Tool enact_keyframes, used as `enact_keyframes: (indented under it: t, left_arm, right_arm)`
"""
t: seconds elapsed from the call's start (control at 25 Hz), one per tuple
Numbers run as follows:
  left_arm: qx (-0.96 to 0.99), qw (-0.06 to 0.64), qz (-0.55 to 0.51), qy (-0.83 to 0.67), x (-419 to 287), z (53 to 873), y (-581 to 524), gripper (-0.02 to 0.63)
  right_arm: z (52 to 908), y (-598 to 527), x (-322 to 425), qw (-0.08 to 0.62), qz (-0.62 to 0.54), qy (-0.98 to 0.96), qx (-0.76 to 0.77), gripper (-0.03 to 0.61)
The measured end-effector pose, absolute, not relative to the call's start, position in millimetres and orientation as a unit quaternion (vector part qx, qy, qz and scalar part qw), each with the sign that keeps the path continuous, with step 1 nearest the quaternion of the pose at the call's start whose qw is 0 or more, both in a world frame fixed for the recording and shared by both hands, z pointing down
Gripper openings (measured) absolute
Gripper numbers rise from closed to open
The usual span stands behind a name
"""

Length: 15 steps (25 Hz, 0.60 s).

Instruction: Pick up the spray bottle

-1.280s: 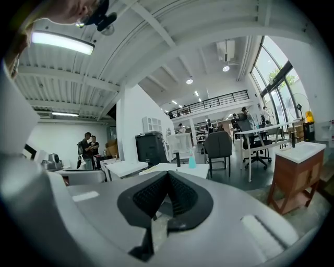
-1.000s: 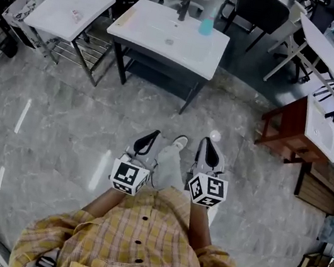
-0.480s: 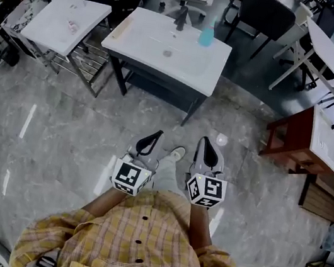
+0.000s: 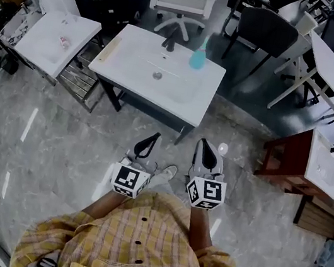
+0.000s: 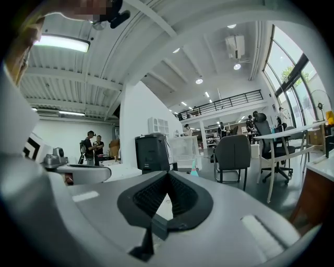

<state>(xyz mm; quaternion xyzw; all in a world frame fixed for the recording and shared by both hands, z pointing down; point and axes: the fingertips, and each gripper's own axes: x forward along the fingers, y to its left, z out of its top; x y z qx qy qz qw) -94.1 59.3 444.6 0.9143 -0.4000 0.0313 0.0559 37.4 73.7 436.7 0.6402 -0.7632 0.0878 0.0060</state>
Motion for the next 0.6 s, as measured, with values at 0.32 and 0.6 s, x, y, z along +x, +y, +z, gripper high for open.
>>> enact_keyframes:
  t: [0.32, 0.6]
  left_arm:
    - [0.909, 0.055, 0.035, -0.412, -36.4, 441.9, -22.8, -0.002]
    - [0.903, 0.057, 0.040, -0.424, -8.6, 448.3, -65.2, -0.002]
  right_arm:
    - [437.2, -11.1, 92.2, 0.008, 0.092, -0.777, 0.623, 0.002]
    - [447.7, -53.0, 120.6, 0.002, 0.114, -0.782, 0.613, 0.002]
